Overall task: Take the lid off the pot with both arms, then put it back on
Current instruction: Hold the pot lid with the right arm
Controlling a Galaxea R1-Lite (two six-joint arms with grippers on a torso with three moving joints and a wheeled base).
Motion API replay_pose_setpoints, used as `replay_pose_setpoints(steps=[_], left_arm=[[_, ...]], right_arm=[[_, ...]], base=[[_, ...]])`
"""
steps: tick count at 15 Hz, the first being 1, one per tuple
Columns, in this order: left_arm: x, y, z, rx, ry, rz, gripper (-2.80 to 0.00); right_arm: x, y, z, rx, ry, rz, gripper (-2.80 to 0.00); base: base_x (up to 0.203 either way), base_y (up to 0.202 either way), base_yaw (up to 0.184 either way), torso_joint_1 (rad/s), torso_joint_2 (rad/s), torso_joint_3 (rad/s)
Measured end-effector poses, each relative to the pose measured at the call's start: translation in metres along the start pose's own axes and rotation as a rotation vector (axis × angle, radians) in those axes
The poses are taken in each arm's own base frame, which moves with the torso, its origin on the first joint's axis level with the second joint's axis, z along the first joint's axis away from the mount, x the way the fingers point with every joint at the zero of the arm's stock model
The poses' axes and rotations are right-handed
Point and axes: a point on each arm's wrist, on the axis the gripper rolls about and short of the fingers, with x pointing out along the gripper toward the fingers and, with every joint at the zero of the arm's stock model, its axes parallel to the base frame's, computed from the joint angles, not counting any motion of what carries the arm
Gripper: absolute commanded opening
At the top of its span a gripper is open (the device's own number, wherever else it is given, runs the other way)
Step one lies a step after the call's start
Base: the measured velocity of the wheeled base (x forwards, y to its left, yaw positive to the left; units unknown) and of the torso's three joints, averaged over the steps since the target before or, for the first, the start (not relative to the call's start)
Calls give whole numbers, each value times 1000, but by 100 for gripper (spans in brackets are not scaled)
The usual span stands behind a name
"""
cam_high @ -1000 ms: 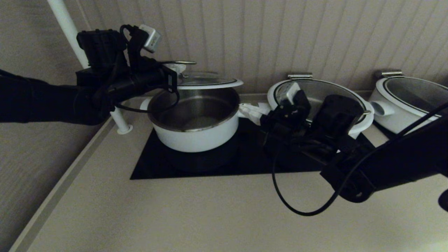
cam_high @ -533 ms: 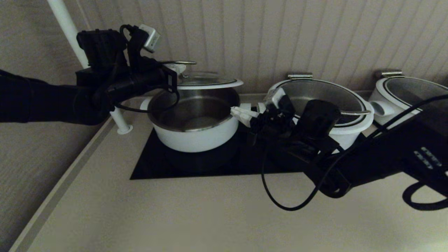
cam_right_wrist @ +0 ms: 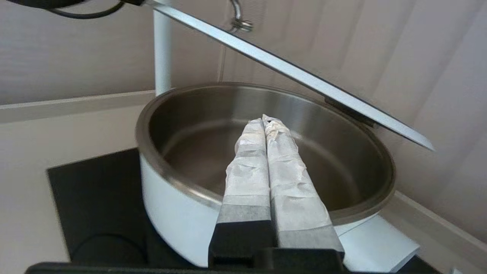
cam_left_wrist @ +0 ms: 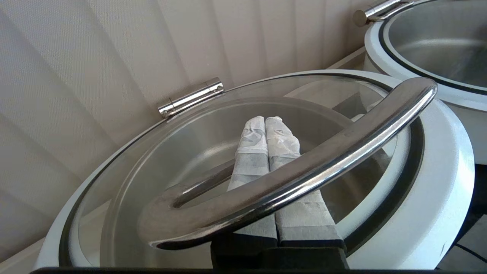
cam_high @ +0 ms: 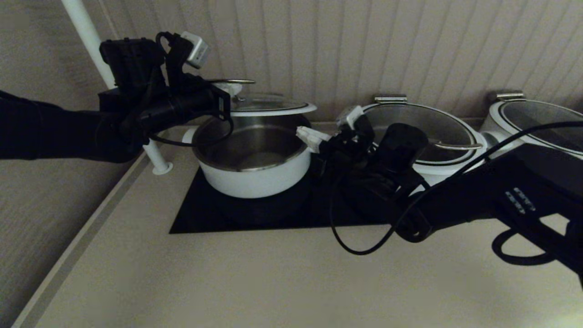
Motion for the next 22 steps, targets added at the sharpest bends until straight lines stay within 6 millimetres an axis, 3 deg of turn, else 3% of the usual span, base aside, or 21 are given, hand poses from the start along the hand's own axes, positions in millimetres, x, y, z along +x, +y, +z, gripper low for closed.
replay_pose_setpoints(steps=[7,22], left_arm=[[0,0,0,0,0,0,-280],[-2,0,3,1,-4,2,-280]], right_arm=[[13,-12,-4,-9,-41,-21,-280],[22,-13,-15,13,-44,-18,-280]], base=[[0,0,0,0,0,0],[0,0,0,0,0,0]])
